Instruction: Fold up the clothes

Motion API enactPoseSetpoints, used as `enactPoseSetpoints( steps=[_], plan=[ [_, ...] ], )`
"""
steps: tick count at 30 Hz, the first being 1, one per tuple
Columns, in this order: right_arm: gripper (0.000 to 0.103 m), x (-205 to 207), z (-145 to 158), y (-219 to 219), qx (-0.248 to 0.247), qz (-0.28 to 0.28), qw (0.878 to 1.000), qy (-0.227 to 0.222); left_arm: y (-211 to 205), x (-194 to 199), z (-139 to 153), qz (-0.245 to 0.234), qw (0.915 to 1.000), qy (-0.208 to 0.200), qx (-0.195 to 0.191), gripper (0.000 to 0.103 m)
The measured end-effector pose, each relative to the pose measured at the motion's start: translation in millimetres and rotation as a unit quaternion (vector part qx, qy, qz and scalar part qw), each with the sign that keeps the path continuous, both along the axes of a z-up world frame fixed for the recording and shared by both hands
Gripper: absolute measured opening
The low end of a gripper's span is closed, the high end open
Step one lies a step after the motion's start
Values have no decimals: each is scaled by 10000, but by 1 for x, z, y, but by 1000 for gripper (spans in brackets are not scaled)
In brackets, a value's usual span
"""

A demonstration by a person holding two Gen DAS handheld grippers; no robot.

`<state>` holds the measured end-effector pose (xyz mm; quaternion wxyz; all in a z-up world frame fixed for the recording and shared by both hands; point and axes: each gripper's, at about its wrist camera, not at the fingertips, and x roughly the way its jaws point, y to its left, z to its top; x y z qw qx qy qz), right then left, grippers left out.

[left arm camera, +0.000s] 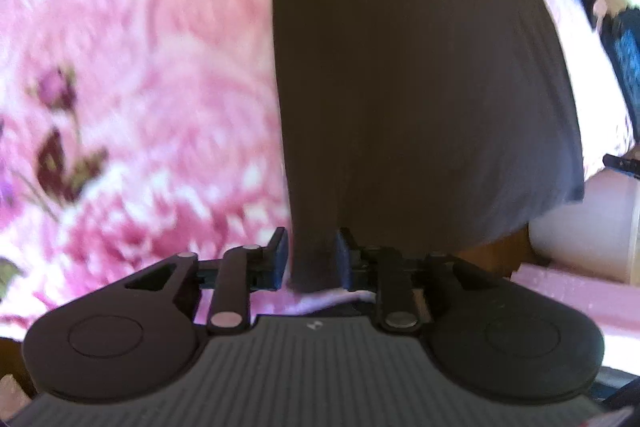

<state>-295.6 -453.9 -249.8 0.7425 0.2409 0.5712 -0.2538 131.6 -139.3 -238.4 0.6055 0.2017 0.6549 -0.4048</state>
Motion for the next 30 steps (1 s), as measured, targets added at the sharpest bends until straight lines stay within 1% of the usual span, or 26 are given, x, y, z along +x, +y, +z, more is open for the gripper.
enactPoseSetpoints(
  steps=[2, 5, 6, 7, 9, 10, 13, 15, 17, 18, 20, 21, 23, 26, 28, 29, 30],
  plan=[
    [42, 10, 11, -15, -33, -191, 9996, -200, -12, 14, 7, -7, 9997, -134, -211, 26],
    [46, 25, 29, -43, -140, -634, 9963, -564, -41, 32, 17, -204, 9982, -362, -437, 27],
    [46, 31, 34, -52, -193, -706, 9952, -646, -52, 37, 23, -264, 9972, -457, -528, 29],
    [46, 38, 38, -63, -303, -704, 9948, -666, -62, 40, 27, -316, 9961, -521, -646, 33],
    [46, 56, 44, -90, -600, -630, 9940, -658, -87, 47, 38, -445, 9934, -634, -841, 40],
    [46, 65, 48, -105, -774, -540, 9935, -631, -102, 49, 41, -506, 9922, -699, -896, 41],
    [46, 90, 54, -152, -1295, -166, 9901, -524, -139, 49, 39, -563, 9904, -939, -841, 41],
    [52, 111, 50, -187, -1521, 198, 9870, -477, -166, 45, 36, -431, 9911, -1018, -746, 42],
    [54, 136, 32, -226, -1696, 539, 9835, -325, -194, 33, 34, -280, 9915, -1097, -639, 43],
    [56, 149, 18, -246, -1770, 720, 9814, -203, -207, 26, 29, -211, 9919, -1106, -591, 44],
    [56, 170, -13, -279, -1888, 1064, 9762, 80, -231, 12, 19, -98, 9925, -1109, -498, 45],
    [56, 180, -28, -297, -1919, 1252, 9732, 215, -245, 5, 13, -115, 9931, -1072, -462, 45],
    [56, 194, -56, -324, -1988, 1592, 9658, 493, -275, -8, 5, -227, 9938, -985, -457, 45],
    [56, 202, -92, -351, -2201, 2181, 9473, 812, -315, -28, 1, -629, 9919, -932, -594, 47],
    [50, 202, -107, -362, -2265, 2466, 9373, 964, -343, -38, -2, -863, 9894, -945, -683, 47],
    [35, 201, -109, -365, -2230, 2565, 9352, 999, -356, -41, -3, -960, 9881, -960, -727, 47],
    [2, 199, -108, -368, -2169, 2654, 9340, 1004, -369, -44, -5, -1056, 9866, -974, -771, 47]
  ],
)
